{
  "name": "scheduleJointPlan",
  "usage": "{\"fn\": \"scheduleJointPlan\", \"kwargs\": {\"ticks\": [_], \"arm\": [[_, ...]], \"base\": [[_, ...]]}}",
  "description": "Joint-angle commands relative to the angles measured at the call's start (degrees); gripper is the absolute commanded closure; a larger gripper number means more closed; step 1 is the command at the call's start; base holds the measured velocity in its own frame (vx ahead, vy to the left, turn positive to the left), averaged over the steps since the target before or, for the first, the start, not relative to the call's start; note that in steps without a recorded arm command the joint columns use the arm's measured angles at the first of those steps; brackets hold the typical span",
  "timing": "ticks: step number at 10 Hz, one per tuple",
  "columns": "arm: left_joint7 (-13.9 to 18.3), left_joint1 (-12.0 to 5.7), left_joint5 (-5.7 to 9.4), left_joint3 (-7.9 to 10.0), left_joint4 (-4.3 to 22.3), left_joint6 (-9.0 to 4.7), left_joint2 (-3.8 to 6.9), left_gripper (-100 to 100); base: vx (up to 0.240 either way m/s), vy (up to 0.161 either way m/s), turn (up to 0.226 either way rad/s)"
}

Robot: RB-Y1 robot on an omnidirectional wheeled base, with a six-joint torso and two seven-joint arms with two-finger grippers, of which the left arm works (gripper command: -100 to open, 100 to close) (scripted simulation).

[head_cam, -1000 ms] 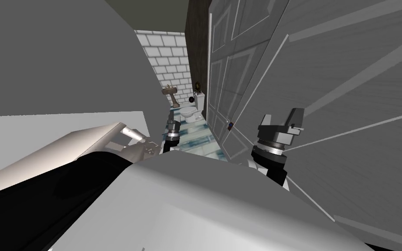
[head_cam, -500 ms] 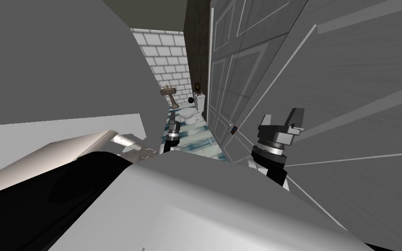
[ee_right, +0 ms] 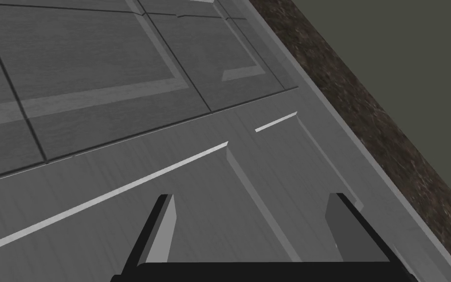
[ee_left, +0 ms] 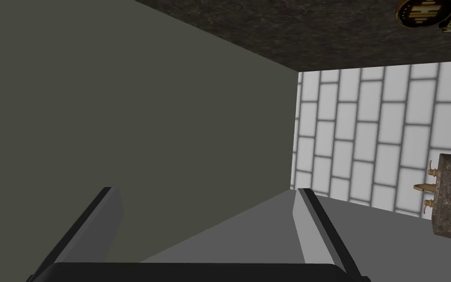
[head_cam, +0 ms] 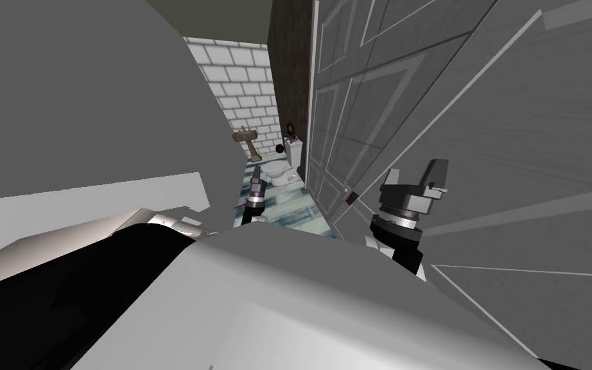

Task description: Push the door open

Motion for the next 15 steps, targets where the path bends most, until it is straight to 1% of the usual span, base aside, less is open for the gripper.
{"fn": "scheduleJointPlan", "kwargs": {"ticks": [1, 7, 15], "arm": [[-1.6, -0.28, -0.14, 0.0, 0.7, -0.03, 0.24, -100], [-7.6, -1.19, -0.55, 0.24, 3.5, -0.58, 1.33, -100], [-15.2, -2.37, -1.08, 0.53, 7.1, -1.28, 2.37, -100]], "base": [[0.155, 0.133, -0.056], [0.143, 0.107, -0.055], [0.073, 0.067, -0.057]]}}
